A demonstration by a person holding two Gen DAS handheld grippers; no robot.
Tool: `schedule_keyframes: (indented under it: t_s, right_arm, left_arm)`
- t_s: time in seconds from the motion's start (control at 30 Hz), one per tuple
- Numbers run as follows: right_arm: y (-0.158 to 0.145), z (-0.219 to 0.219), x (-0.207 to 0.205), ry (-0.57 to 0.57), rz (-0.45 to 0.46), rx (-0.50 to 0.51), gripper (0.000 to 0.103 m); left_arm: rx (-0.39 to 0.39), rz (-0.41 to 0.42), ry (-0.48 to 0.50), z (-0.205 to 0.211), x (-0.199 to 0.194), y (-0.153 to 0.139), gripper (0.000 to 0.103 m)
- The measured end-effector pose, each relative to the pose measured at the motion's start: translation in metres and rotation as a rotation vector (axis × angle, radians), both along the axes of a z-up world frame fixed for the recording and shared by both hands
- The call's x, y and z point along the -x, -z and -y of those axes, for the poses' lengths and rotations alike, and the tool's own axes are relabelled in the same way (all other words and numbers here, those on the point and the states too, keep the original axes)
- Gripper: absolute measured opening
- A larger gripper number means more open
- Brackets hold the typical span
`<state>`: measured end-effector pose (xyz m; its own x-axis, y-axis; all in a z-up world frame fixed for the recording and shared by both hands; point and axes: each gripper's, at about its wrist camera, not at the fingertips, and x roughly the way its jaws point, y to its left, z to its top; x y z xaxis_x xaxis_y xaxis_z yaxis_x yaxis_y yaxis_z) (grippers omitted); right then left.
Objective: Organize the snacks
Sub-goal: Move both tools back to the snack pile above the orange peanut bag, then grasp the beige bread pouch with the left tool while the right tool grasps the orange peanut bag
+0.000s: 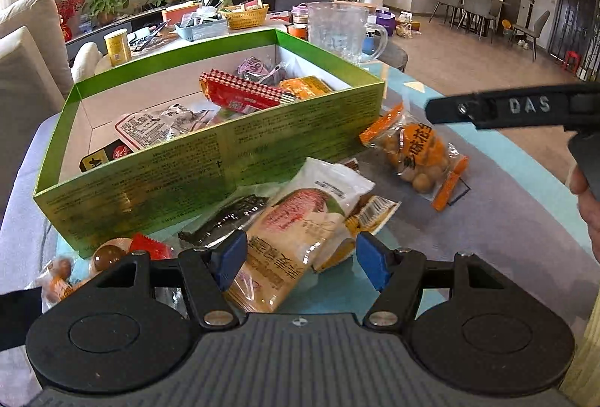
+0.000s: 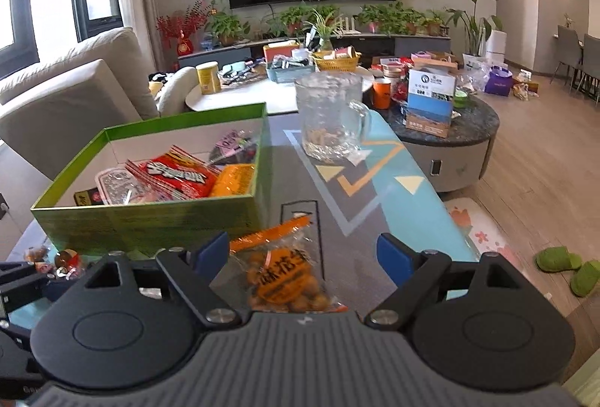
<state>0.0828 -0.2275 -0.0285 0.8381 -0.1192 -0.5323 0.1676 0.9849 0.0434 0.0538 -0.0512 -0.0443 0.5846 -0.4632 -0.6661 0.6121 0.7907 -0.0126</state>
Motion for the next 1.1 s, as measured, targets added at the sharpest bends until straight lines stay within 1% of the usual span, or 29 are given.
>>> schedule_keyframes:
  t_s: [0.17, 0.3, 0.4, 0.47, 0.57, 0.63, 0.67, 0.7, 0.83, 0.9, 0.97, 1.1]
  right_arm:
    - [0.009, 0.008, -0.003, 0.01, -0.04, -0.023, 0.059]
    - [0.015, 0.007, -0.004, 0.003, -0.063, -0.021, 0.059]
    - [0.016, 0.003, -0.005, -0.004, -0.072, -0.015, 0.059]
    - [0.017, 0.003, -0.005, -0.006, -0.075, -0.014, 0.059]
    - [0.018, 0.003, -0.004, -0.006, -0.079, -0.014, 0.059]
    - [0.018, 0.002, -0.004, -0.004, -0.083, -0.015, 0.059]
    - [0.018, 0.002, -0.005, -0.003, -0.084, -0.016, 0.059]
    - [0.019, 0.002, -0.006, -0.003, -0.086, -0.016, 0.059]
    - [0.021, 0.001, -0.009, -0.006, -0.096, -0.005, 0.059]
    - [0.023, 0.0, -0.011, -0.01, -0.103, 0.002, 0.059]
    - [0.025, -0.002, -0.014, -0.018, -0.112, 0.012, 0.059]
    - [0.03, -0.006, -0.02, -0.045, -0.133, 0.051, 0.059]
  left_arm:
    - [0.028, -0.023, -0.012, -0.002, -0.009, 0.003, 0.062]
    - [0.074, -0.048, -0.028, -0.007, -0.012, 0.004, 0.062]
    - [0.127, -0.082, -0.027, -0.012, -0.011, 0.005, 0.062]
    - [0.19, -0.143, -0.017, -0.017, -0.01, 0.004, 0.062]
    - [0.283, -0.284, 0.021, -0.018, -0.007, 0.003, 0.062]
    - [0.309, -0.365, 0.055, -0.016, -0.001, 0.005, 0.061]
    - [0.306, -0.382, 0.065, -0.014, 0.002, 0.006, 0.061]
    - [0.292, -0.382, 0.069, -0.011, 0.007, 0.006, 0.061]
    - [0.203, -0.301, 0.049, -0.003, 0.018, 0.003, 0.061]
    - [0.166, -0.281, 0.03, -0.001, 0.018, 0.004, 0.062]
    - [0.161, -0.268, 0.024, 0.0, 0.017, 0.004, 0.062]
    - [0.156, -0.277, -0.004, 0.0, 0.013, 0.004, 0.062]
